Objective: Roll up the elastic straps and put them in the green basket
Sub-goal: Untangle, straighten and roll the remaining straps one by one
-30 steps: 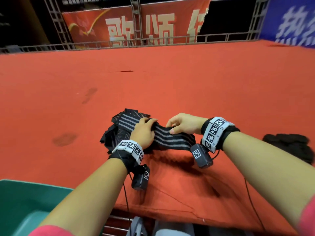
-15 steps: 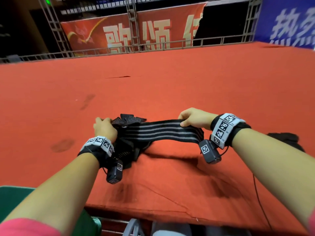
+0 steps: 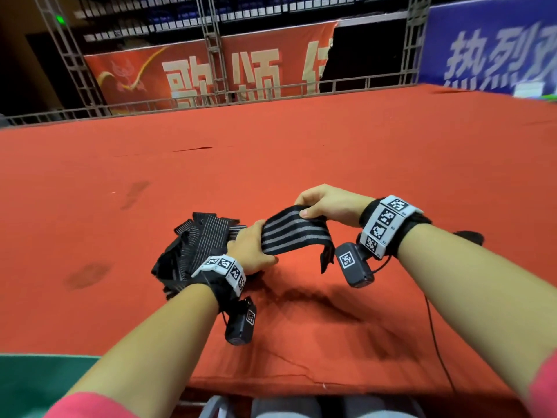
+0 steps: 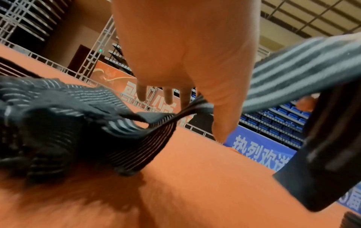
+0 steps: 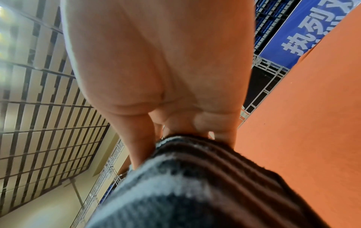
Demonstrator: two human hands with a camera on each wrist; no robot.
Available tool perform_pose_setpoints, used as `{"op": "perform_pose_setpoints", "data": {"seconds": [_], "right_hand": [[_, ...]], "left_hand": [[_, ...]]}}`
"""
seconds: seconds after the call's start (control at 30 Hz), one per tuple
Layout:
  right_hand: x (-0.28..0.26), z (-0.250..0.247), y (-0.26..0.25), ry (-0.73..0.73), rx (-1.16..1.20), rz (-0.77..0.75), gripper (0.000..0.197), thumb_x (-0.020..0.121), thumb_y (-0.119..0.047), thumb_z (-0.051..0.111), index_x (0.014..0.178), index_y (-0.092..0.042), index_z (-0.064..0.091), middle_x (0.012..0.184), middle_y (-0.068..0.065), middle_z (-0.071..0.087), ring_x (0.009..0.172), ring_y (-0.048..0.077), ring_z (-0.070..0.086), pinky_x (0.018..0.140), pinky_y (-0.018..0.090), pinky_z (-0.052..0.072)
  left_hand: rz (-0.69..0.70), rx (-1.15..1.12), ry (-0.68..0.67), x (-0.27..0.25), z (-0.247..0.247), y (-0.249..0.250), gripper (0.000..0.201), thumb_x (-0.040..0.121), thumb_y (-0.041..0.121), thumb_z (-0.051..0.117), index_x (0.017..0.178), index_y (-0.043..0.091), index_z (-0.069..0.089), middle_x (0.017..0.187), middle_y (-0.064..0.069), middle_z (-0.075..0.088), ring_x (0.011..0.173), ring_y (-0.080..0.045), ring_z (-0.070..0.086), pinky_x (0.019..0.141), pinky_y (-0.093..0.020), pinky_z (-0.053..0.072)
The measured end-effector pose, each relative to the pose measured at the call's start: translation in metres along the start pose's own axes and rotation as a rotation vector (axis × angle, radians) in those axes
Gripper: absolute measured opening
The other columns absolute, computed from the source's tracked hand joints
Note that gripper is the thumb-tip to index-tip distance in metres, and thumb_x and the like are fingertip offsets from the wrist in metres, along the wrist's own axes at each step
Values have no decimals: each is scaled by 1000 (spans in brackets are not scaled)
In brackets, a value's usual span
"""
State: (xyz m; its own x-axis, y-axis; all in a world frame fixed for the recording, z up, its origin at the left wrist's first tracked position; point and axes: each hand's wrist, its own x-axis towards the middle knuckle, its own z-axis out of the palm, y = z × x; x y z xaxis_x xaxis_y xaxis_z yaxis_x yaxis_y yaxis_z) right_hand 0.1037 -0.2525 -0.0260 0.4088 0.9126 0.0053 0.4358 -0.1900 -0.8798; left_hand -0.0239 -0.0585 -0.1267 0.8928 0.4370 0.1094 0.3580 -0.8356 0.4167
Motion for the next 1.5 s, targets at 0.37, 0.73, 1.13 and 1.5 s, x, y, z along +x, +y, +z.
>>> {"op": "perform_pose_setpoints", "data": {"seconds": [0.37,0.73,1.13,1.5], "right_hand": [[-37,-47,23,253,249,57,15,100,-2,51,97,-8,65,83,8,64,66,15,60,60,25,50],[-59,-59,45,349,-3,59,7,89,-17,73,88,-11,75,83,3,71,73,10,61,72,24,50],[-84,-30,70,48,-369,196,44,74,-16,86,110,-24,64,94,2,67,80,17,63,72,26,51],[-130,-8,138,20,-541,393,34,85,-18,77,117,-14,68,89,-2,60,85,16,57,82,23,42]], "left_hand": [[-104,-71,239,12,6,10,30,86,8,51,108,21,67,105,-9,72,101,-33,65,87,-40,51],[-52,-177,419,17,-35,28,19,95,4,47,108,4,60,111,-18,65,105,-35,58,89,-38,42],[-82,198,207,-58,-34,-14,18,76,0,59,89,12,59,96,-13,60,93,-35,57,77,-37,41],[-146,417,-19,-115,9,-47,21,77,1,52,83,20,56,97,-7,64,98,-31,62,82,-39,51]]}}
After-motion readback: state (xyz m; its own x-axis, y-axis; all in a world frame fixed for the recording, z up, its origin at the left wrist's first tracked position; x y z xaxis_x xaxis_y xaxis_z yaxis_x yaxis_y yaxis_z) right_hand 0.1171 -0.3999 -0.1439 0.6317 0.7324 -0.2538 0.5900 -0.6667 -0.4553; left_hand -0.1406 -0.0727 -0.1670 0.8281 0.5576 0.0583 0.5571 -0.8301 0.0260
